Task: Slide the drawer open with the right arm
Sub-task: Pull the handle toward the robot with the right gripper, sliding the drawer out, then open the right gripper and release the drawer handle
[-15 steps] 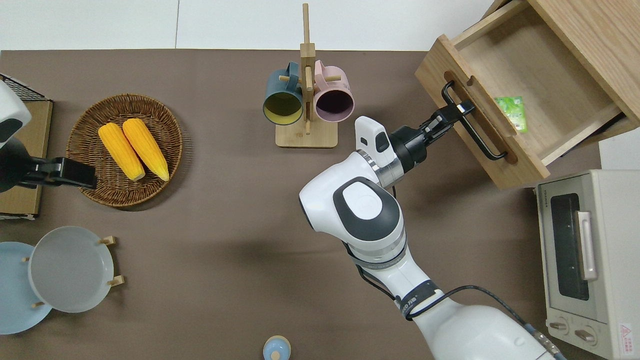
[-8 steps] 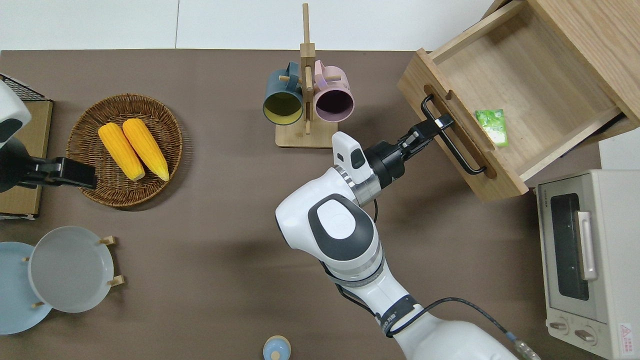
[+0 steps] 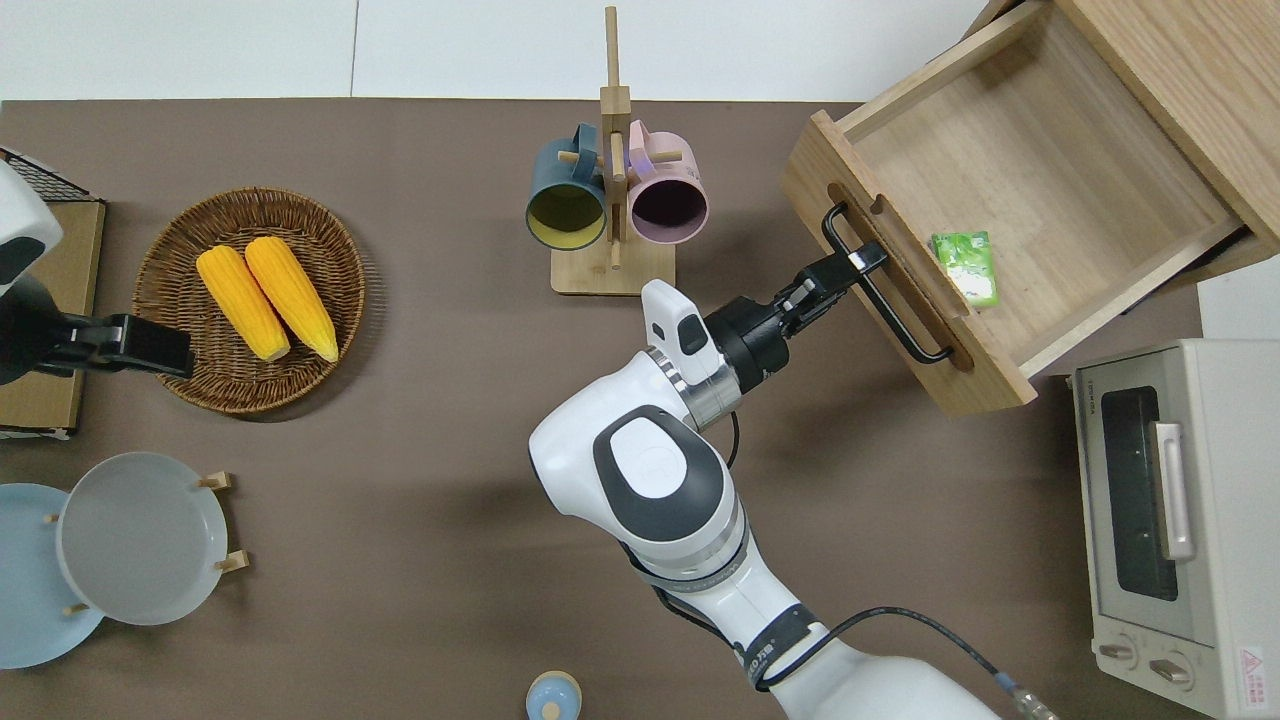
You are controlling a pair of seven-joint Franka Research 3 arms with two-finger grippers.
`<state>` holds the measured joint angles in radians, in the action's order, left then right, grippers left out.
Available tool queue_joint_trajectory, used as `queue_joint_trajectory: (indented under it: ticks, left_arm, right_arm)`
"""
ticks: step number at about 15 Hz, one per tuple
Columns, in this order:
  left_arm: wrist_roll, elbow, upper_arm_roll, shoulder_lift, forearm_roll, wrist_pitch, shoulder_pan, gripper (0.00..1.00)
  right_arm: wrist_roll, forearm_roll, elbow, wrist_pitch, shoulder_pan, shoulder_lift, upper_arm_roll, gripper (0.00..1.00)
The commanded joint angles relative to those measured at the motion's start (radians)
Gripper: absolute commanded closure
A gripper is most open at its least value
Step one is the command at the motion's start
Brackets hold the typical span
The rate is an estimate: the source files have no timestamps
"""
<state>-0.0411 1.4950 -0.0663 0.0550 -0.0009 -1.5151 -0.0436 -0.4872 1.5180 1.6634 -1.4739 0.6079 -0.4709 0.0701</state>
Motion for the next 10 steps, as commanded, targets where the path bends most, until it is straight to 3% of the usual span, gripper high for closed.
queue_joint_trajectory:
  ticks: [1, 10]
  left_arm:
    - [0.010, -0.009, 0.000, -0.004, 0.018, 0.018, 0.007, 0.01]
    - [0.010, -0.010, 0.000, -0.004, 0.018, 0.018, 0.007, 0.01]
  right_arm:
    - [0.055, 0.011, -0.040, 0.014, 0.032, -0.008, -0.001, 1.000]
    - [0.059, -0.007, -0.042, 0.026, 0.053, -0.011, -0.012, 0.972]
